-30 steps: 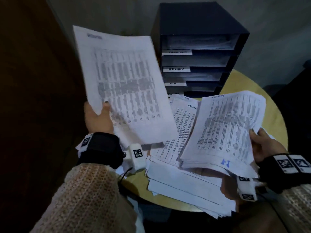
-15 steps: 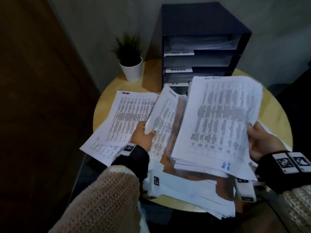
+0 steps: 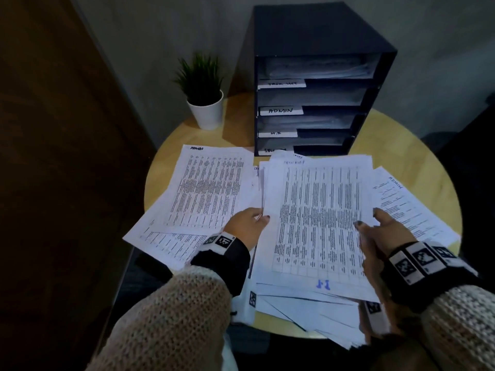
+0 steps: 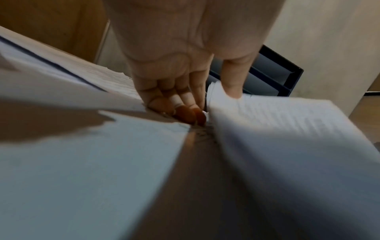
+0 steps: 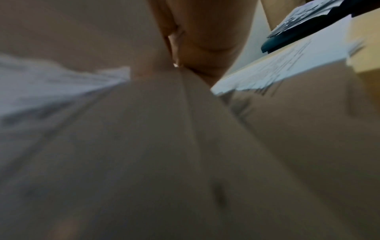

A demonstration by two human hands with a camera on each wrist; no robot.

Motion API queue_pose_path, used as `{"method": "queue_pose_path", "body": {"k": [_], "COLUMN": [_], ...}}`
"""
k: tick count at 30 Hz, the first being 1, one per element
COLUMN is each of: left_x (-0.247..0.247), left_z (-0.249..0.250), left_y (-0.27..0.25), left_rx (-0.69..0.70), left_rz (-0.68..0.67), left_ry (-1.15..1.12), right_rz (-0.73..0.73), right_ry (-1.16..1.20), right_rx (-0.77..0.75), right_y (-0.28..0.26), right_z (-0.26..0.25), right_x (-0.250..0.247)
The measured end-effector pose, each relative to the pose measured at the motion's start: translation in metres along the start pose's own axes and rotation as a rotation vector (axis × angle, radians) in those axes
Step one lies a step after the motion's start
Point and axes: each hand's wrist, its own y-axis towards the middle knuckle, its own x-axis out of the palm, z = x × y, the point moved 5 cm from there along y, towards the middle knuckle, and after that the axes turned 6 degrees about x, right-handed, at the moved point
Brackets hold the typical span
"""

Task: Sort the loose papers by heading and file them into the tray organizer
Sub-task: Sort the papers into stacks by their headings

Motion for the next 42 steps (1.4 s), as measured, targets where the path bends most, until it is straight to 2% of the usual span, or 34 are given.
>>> {"method": "queue_pose_path", "body": {"k": [3,5,9,11,15,17,19,21,24,26,32,37,39,42], "left_x": [-0.001,-0.003,-0.009,-0.011,-0.034,-0.064,-0.100,-0.129,-0.153,-0.152,-0.129,-0.119,-0.114,-0.114], "left_z": [0.006,0.009,0.006,0.004,-0.009,-0.036,-0.072,-0.097,-0.117,-0.122,-0.116,-0.098,-0.089,-0.085], "left_y": [-0.002,-0.002,0.004,0.005,0.007,0.015,0.019,0.015,0.008,0.008,0.017,0.019,0.017,0.016], "left_rx": [0.016,0.051,0.113,0.115,0.089,-0.021,-0.252,-0.466,-0.579,-0.565,-0.488,-0.514,-0.501,-0.459], "left_rz": [0.009,0.017,0.077,0.103,0.213,0.330,0.418,0.418,0.466,0.487,0.430,0.294,0.306,0.432], "left_ry": [-0.115,-0.231,-0.248,-0.241,-0.227,-0.088,0.093,0.230,0.255,0.228,0.095,0.299,0.300,0.175], "right_rz": [-0.069,-0.108,-0.197,-0.190,0.012,0.096,0.137,0.146,0.128,0.125,0.112,0.106,0.109,0.103], "right_ry": [0.324,0.422,0.310,0.187,-0.043,-0.112,-0.187,-0.247,-0.275,-0.286,-0.311,-0.330,-0.327,-0.285], "right_rx": [-0.001,-0.028,-0.162,-0.174,-0.105,-0.049,-0.025,-0.018,-0.017,-0.022,-0.016,-0.019,-0.022,-0.018], "right_y": [-0.006,-0.014,-0.030,-0.028,-0.010,-0.006,-0.004,-0.006,-0.006,-0.007,-0.009,-0.011,-0.011,-0.009], "right_z": [-0.003,-0.010,-0.022,-0.022,-0.015,-0.012,-0.009,-0.010,-0.010,-0.012,-0.014,-0.015,-0.015,-0.012], "right_x": [-0.002,0.001,0.012,0.016,0.004,-0.003,-0.006,-0.006,-0.004,-0.003,-0.002,-0.002,-0.002,-0.002]}}
